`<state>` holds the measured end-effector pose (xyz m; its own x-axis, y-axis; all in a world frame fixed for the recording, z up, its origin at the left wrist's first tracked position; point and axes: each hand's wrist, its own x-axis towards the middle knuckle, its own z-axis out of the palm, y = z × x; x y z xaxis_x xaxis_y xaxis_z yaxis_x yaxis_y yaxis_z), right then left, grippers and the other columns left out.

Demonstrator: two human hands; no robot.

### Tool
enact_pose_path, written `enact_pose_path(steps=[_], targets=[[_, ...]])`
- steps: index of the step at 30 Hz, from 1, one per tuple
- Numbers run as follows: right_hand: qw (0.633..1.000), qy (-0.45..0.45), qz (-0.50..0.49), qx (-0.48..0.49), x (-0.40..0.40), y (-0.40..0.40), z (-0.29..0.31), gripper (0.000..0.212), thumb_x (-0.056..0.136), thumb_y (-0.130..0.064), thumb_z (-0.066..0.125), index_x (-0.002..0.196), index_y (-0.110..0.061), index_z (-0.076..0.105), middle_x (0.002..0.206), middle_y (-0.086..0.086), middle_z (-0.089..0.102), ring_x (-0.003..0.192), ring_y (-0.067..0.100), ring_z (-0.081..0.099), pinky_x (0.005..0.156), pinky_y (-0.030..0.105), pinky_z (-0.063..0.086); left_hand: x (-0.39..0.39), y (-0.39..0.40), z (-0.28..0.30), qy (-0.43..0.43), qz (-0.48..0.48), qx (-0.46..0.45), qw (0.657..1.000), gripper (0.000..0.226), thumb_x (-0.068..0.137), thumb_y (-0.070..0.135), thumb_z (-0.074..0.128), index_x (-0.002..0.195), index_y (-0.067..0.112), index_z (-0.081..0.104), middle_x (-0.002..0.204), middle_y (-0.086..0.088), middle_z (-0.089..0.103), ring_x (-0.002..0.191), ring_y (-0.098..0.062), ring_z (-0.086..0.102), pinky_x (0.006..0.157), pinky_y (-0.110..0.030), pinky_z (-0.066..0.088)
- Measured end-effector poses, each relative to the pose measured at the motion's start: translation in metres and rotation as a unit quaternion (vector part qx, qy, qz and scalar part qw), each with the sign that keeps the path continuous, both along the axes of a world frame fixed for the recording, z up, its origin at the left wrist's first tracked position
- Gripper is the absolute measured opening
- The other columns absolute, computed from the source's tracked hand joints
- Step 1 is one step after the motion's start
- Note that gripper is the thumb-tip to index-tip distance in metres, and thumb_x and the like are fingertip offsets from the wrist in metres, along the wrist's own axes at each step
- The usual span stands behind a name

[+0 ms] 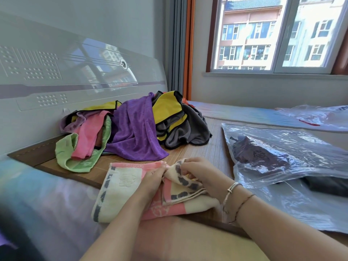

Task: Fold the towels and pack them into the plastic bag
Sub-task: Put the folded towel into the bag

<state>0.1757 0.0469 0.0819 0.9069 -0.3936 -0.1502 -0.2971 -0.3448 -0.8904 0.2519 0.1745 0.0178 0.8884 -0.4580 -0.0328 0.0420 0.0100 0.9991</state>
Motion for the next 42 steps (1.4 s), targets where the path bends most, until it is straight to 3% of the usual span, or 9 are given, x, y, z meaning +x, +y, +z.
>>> enact_pose_path(steps=[6, 11, 15, 19, 22, 26, 34, 38, 42], targets=[[0.993, 0.072, 0.045, -0.086, -0.001, -0.005, 0.012, 0.035, 0.087, -0.042, 0.062, 0.103, -0.011, 0.067, 0.1, 0.007, 0.068, 0.093, 0.02, 0.064, 0.084, 0.033, 0.052, 0.002, 0.0, 0.006, -0.008, -0.027, 0.05, 0.998, 0.032, 0.096, 0.035, 0.052, 0.098, 0.011, 0.073, 0.099, -0.012, 0.073, 0.097, -0.026, 0.068, 0.093, -0.04, 0.05], [0.995, -0.082, -0.05, 0.009, -0.001, -0.032, 0.026, 0.016, 0.09, -0.023, 0.055, 0.078, -0.013, 0.058, 0.079, 0.007, 0.056, 0.074, 0.02, 0.053, 0.074, 0.032, 0.047, -0.003, -0.01, 0.056, 0.069, -0.09, -0.006, 0.994, 0.037, 0.098, 0.048, 0.044, 0.105, 0.017, 0.063, 0.105, -0.012, 0.068, 0.083, -0.026, 0.067, 0.082, -0.039, 0.052], [0.982, -0.121, -0.135, -0.055, -0.003, -0.054, 0.031, 0.025, 0.093, -0.023, 0.049, 0.112, -0.009, 0.04, 0.092, 0.003, 0.049, 0.075, 0.014, 0.046, 0.064, 0.029, 0.037, 0.001, -0.031, 0.078, 0.127, -0.096, -0.107, 0.981, 0.057, 0.098, 0.053, 0.038, 0.148, 0.033, 0.02, 0.147, -0.016, 0.04, 0.109, -0.035, 0.063, 0.101, -0.043, 0.047], [0.989, 0.0, -0.086, -0.122, -0.006, -0.055, 0.026, 0.046, 0.097, -0.02, 0.05, 0.133, 0.001, 0.032, 0.127, 0.014, 0.045, 0.099, 0.02, 0.049, 0.069, 0.024, 0.037, -0.004, -0.036, 0.054, -0.084, -0.023, 0.151, 0.985, 0.056, 0.099, 0.035, 0.047, 0.15, 0.026, 0.025, 0.146, -0.004, 0.041, 0.117, -0.022, 0.055, 0.1, -0.036, 0.044], [0.965, 0.122, 0.0, -0.23, -0.013, -0.044, 0.018, 0.056, 0.098, -0.022, 0.046, 0.142, 0.007, 0.027, 0.136, 0.017, 0.049, 0.111, 0.028, 0.052, 0.079, 0.03, 0.045, -0.019, -0.025, 0.038, -0.261, -0.031, 0.284, 0.922, 0.032, 0.094, 0.014, 0.046, 0.124, 0.021, 0.056, 0.121, 0.001, 0.058, 0.08, -0.005, 0.058, 0.069, -0.018, 0.043], [0.938, 0.187, 0.047, -0.287, -0.014, -0.034, 0.011, 0.06, 0.099, -0.024, 0.043, 0.145, 0.008, 0.021, 0.142, 0.019, 0.042, 0.12, 0.028, 0.049, 0.089, 0.031, 0.042, -0.031, -0.01, 0.026, -0.347, -0.055, 0.39, 0.851, 0.031, 0.093, 0.022, 0.048, 0.121, 0.026, 0.06, 0.132, 0.007, 0.057, 0.119, -0.014, 0.052, 0.101, -0.033, 0.04], [0.984, 0.11, -0.029, 0.14, -0.019, -0.031, -0.008, 0.046, 0.093, -0.028, 0.06, 0.126, 0.0, 0.046, 0.084, 0.011, 0.054, 0.074, 0.019, 0.053, 0.063, 0.029, 0.044, -0.052, 0.018, 0.029, -0.323, -0.094, 0.523, 0.783, 0.046, 0.098, 0.051, 0.036, 0.143, 0.043, 0.037, 0.157, 0.013, 0.024, 0.146, -0.018, 0.02, 0.112, -0.047, 0.019], [0.972, 0.048, 0.021, 0.23, -0.042, -0.041, 0.025, 0.017, 0.096, -0.017, 0.055, 0.09, 0.0, 0.053, 0.071, 0.012, 0.064, 0.065, 0.019, 0.06, 0.058, 0.029, 0.053, -0.062, 0.006, 0.03, -0.312, -0.119, 0.411, 0.848, 0.047, 0.099, 0.053, 0.033, 0.145, 0.045, 0.032, 0.154, 0.016, 0.032, 0.143, -0.011, 0.027, 0.114, -0.031, 0.019], [0.99, 0.014, -0.017, 0.143, -0.06, -0.051, 0.067, 0.016, 0.093, -0.012, 0.056, 0.102, 0.001, 0.052, 0.08, 0.014, 0.057, 0.068, 0.021, 0.058, 0.057, 0.03, 0.052, -0.079, -0.024, 0.04, -0.223, -0.165, 0.261, 0.925, 0.044, 0.1, 0.051, 0.036, 0.144, 0.047, 0.035, 0.149, 0.022, 0.036, 0.136, -0.003, 0.032, 0.107, -0.02, 0.021]])
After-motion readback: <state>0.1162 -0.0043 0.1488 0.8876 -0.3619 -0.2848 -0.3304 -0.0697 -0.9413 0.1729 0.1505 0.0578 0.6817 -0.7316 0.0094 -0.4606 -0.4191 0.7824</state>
